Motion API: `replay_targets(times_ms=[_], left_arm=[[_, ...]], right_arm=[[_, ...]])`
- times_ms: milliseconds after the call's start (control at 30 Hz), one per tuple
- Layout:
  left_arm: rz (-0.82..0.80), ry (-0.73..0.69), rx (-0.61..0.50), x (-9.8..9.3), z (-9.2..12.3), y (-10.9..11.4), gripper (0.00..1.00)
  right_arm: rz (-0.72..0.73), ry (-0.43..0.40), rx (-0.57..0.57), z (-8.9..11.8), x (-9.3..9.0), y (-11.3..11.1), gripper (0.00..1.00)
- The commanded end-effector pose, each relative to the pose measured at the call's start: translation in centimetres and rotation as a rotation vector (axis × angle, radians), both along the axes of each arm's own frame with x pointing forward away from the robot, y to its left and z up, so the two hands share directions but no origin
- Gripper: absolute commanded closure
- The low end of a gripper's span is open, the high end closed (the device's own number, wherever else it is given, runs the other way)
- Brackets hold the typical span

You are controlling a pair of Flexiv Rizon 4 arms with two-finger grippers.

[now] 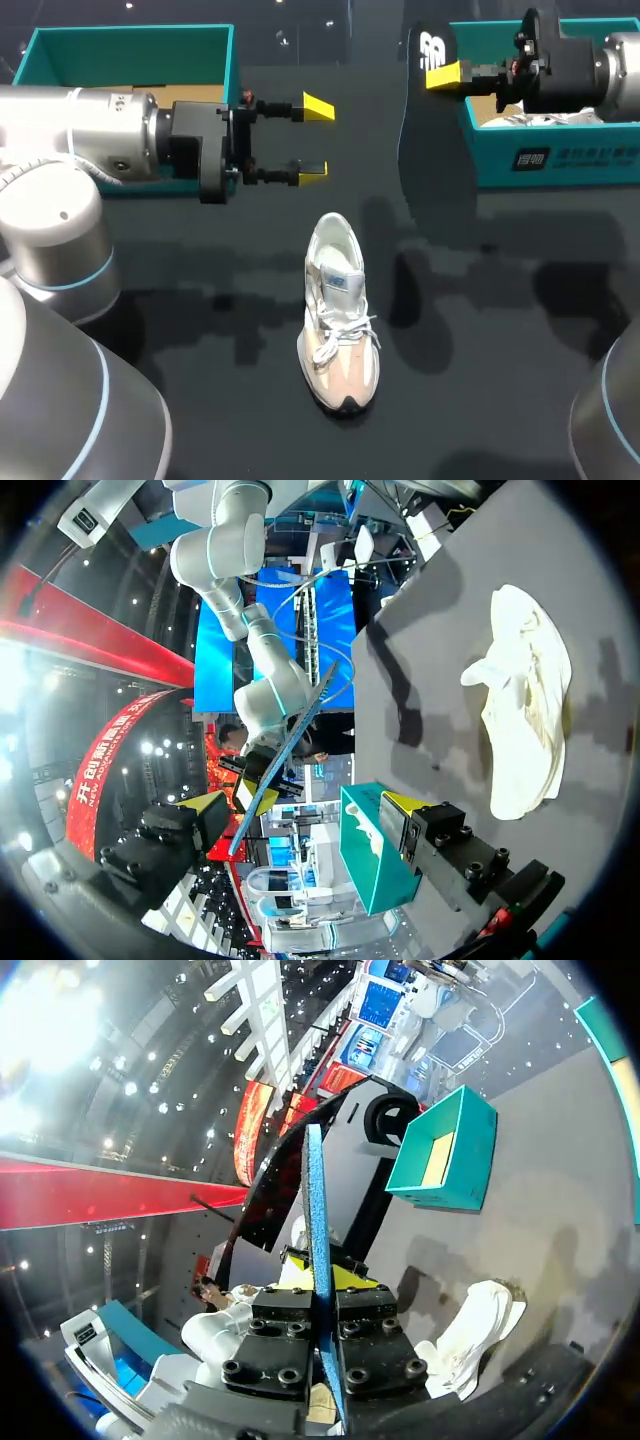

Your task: Take the shoe out of the shoebox, open the shoe tongue, remove and reinsert the insole, then place the shoe into the shoebox

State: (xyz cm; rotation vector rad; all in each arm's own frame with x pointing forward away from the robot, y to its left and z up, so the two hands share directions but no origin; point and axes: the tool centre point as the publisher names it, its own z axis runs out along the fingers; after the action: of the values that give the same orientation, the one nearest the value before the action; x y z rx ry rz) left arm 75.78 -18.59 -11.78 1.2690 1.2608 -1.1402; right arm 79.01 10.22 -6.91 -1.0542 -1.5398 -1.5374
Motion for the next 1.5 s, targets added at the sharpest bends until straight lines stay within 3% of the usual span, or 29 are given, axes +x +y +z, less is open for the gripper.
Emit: replay_targets(times_ms=[33,100,333,633,967,1000,1367,1500], left_arm=[[0.001,-0.002,0.000,0.1,-0.1,-0.3,0.00],[0.001,-0.002,0.000,0.1,-0.1,-0.3,0.00],[0.032,-0.022,-0.019,1.7,-0.2,-1.7,0.00],[0.050,-0.028,-0.026,3.0,-1.1,-3.2,0.00],[0.047,-0.015,-0.006,3.8,-2.2,-4.3,0.00],[0.048,-0.013,-0.005,3.8,-2.3,-4.4,0.06],[0.037,-0.002,-0.012,3.7,-2.7,-5.6,0.28],[0.036,-0.002,-0.015,3.7,-2.7,-6.0,0.48]], right_arm=[[0.006,0.002,-0.002,-0.1,0.3,0.1,1.00],[0.006,0.002,-0.002,-0.1,0.3,0.1,1.00],[0.017,0.242,0.082,-1.8,2.3,2.5,1.00],[0.005,0.414,0.066,-3.9,2.5,4.7,1.00],[0.006,0.511,0.008,-4.8,2.6,5.3,1.00],[0.004,0.517,0.003,-4.9,2.6,5.3,1.00],[-0.035,0.550,-0.004,-6.0,2.8,5.7,1.00],[-0.032,0.553,-0.004,-6.3,3.2,6.0,1.00]])
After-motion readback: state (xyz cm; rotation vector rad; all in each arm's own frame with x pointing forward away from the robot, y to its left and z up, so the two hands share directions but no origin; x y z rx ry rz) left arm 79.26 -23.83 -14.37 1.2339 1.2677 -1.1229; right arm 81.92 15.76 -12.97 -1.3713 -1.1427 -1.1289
